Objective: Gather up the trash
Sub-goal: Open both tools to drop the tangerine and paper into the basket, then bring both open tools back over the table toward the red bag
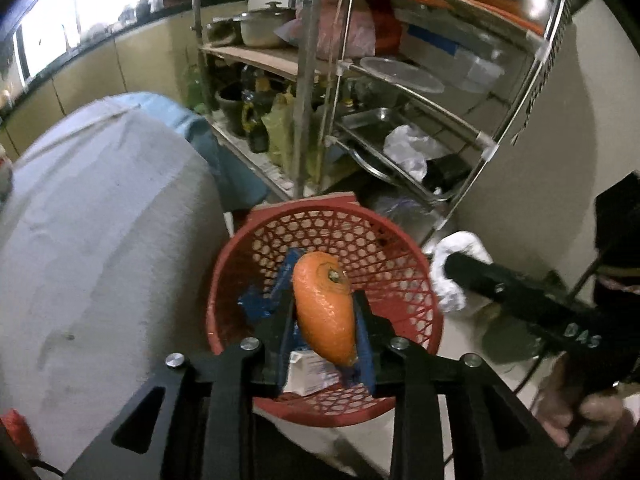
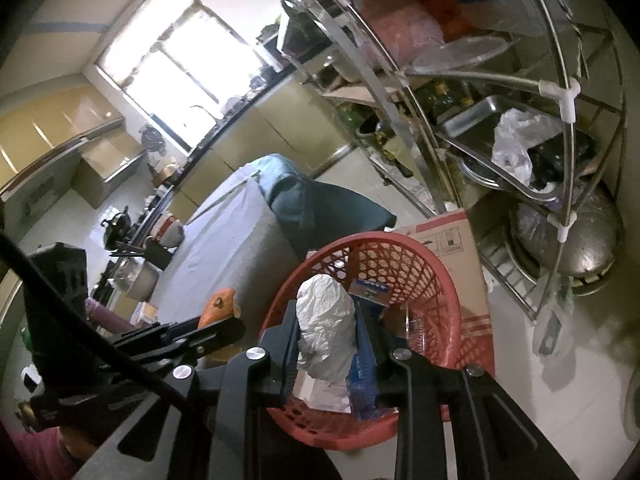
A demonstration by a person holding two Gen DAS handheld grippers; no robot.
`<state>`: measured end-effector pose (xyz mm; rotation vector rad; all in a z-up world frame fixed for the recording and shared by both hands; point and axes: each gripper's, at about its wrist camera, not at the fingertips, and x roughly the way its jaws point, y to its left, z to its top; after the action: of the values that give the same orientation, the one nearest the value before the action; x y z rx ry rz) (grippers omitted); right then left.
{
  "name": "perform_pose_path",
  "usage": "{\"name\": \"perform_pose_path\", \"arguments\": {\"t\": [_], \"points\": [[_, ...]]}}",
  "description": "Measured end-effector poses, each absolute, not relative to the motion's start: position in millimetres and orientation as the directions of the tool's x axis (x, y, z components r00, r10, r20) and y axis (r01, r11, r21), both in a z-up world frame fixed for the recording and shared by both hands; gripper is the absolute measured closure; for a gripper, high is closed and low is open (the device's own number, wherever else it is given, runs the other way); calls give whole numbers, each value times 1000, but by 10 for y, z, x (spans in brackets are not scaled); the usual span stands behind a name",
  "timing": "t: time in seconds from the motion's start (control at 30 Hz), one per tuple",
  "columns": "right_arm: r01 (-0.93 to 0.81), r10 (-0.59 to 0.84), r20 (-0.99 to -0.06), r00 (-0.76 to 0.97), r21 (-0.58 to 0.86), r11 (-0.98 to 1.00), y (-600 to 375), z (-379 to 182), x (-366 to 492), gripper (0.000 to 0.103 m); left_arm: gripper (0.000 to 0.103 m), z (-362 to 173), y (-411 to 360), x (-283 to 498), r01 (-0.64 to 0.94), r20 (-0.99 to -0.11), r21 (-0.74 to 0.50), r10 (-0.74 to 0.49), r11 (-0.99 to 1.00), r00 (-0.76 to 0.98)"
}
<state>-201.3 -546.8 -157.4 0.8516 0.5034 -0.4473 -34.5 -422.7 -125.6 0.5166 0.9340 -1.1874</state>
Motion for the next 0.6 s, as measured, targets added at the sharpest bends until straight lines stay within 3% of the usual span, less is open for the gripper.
{"name": "perform_pose_path", "arguments": {"t": [0.03,0.13,0.27,0.33,0.6], "points": [[568,-167,-590,790,601,563,-5484,-1603,-1991,69,66,-1268,-4222,-320,936,-829,-138,-555,324,69],[574,-173,-580,796,634,518,-5508,-1629,-1996,34,55,-1271,-4185,-301,939,-823,-124,-561,320,83],[558,-196,-550,812,634,535,-5480,-1531,-2018,34,48,-1200,-4013,-237,936,-813,-57,-560,348,158],[544,-201,-534,821,627,557,-5428,-1452,-2002,34,40,-1156,-3868,-163,925,-813,-33,-549,379,196],[465,-131,-527,840,574,674,-4989,-1199,-1512,34,35,-997,-3080,269,809,-792,97,-447,580,416]]}}
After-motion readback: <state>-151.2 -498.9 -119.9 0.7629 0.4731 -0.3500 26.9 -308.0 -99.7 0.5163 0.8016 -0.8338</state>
